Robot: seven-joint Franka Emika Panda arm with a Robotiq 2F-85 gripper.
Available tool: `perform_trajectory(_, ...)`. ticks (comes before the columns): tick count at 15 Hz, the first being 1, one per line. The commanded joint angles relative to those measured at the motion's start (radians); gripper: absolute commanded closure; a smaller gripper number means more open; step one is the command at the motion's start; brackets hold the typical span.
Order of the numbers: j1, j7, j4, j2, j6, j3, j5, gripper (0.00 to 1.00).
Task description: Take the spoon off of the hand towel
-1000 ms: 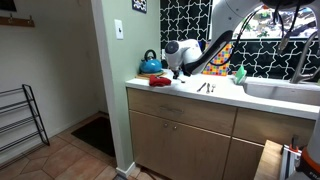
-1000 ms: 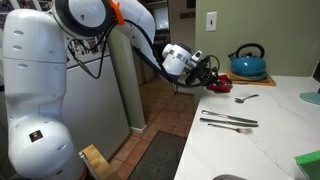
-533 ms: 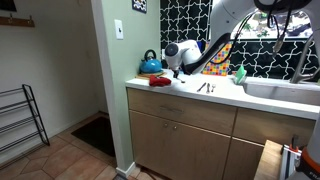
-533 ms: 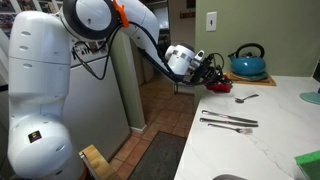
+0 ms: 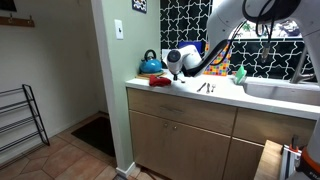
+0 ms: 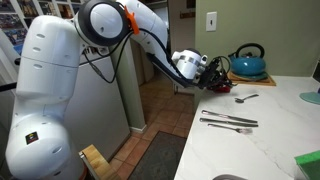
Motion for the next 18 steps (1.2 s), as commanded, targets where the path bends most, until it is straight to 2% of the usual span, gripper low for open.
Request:
perform_trajectory(1, -0.047, -0.02, 0.057, 0.053, 0.088, 0.02, -0.061, 0.98)
perform_trajectory(2, -0.034, -0.019, 0.067, 0.066, 0.116, -0.001, -0.063, 0.98)
perform_trajectory(10, -0.064, -0.15, 0.083, 0.109, 0.147, 0.008, 0.026, 0.98)
perform_trajectory(18, -0.102, -0.326, 0.058, 0.094, 0.147, 0.038, 0.182, 0.98)
